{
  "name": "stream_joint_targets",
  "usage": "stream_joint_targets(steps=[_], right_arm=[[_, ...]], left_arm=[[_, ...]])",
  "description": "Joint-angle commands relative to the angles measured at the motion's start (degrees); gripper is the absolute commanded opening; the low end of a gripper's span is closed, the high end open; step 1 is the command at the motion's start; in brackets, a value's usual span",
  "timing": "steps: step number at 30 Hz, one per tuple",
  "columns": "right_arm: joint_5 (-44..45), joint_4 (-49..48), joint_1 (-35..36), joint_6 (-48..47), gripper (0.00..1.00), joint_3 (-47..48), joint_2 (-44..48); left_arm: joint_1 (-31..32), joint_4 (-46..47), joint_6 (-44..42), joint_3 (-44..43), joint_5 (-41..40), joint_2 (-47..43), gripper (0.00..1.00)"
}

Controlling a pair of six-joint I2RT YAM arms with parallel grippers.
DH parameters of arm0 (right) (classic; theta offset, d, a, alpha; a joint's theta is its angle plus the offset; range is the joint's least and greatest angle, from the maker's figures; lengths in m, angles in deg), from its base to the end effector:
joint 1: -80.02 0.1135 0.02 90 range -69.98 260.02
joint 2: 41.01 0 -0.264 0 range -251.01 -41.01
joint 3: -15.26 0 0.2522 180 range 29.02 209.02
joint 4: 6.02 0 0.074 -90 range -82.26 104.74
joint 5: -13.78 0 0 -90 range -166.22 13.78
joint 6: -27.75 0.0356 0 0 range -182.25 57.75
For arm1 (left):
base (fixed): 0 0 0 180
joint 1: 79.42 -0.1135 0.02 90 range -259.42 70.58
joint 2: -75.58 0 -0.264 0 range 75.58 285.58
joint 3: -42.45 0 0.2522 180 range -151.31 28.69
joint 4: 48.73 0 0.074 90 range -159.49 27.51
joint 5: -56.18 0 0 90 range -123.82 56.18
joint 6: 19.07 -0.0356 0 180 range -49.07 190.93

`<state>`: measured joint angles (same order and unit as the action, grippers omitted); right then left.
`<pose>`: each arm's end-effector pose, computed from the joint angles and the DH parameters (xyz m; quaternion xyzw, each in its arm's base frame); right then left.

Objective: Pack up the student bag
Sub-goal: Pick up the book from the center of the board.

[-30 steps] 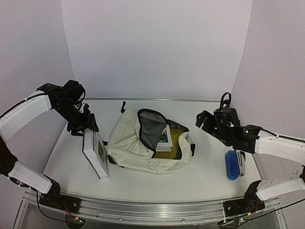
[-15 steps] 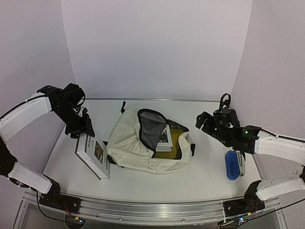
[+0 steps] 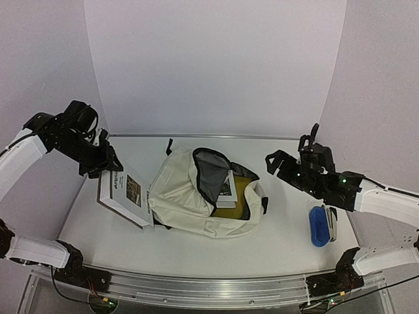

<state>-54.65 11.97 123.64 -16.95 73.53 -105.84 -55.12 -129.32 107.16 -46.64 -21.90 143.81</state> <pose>0.1941 0.1669 0.2791 0.1133 0.8248 0.2596 0.4893 0.1908 -0.0942 0.3545 -0.0728 0.9577 -0.2175 0.1738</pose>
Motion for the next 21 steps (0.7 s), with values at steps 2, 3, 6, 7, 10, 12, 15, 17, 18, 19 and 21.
stream_joint_targets(steps=[2, 3, 6, 7, 10, 12, 15, 17, 18, 19, 21], right_arm=[[-23.1, -13.4, -0.2, -7.0, 0.98, 3.4, 3.4], [-27.0, -15.1, -0.2, -7.2, 0.98, 3.9, 3.1], [-36.4, -18.0, -0.2, -7.5, 0.98, 5.6, 1.7], [-38.6, -18.8, -0.2, -7.4, 0.98, 6.1, 1.1], [-44.5, -21.0, -0.2, -6.8, 0.98, 7.5, -1.4], [-48.2, -23.0, -0.2, -5.9, 0.98, 8.1, -3.4], [-52.9, -26.9, -0.2, -3.8, 0.98, 8.4, -6.1], [-55.1, -29.2, -0.2, -2.6, 0.98, 8.3, -7.4], [-56.1, -30.2, -0.1, -2.1, 0.98, 8.4, -7.8], [-57.0, -31.0, -0.1, -1.7, 0.98, 8.5, -8.3], [-58.7, -32.2, -0.1, -1.2, 0.98, 8.8, -9.2]], left_arm=[[-0.2, 12.0, 1.6, -5.2, 7.7, -5.2, 0.22], [-0.3, 13.9, 1.6, -5.3, 9.1, -5.8, 0.22], [-0.3, 18.7, 0.8, -6.0, 13.9, -6.8, 0.21], [-0.3, 19.8, 0.6, -6.3, 15.4, -6.9, 0.21], [-0.3, 23.2, -0.3, -7.1, 20.4, -7.0, 0.21], [-0.4, 25.1, -0.5, -7.1, 23.3, -6.9, 0.21], [-0.3, 29.7, -0.3, -6.3, 28.0, -6.9, 0.22], [-0.4, 33.7, 0.5, -5.2, 32.0, -6.8, 0.22], [-0.4, 36.1, 1.1, -4.6, 33.8, -6.8, 0.22], [-0.3, 38.7, 1.8, -3.8, 36.1, -6.8, 0.22], [-0.4, 44.0, 3.5, -2.6, 40.0, -6.5, 0.22]])
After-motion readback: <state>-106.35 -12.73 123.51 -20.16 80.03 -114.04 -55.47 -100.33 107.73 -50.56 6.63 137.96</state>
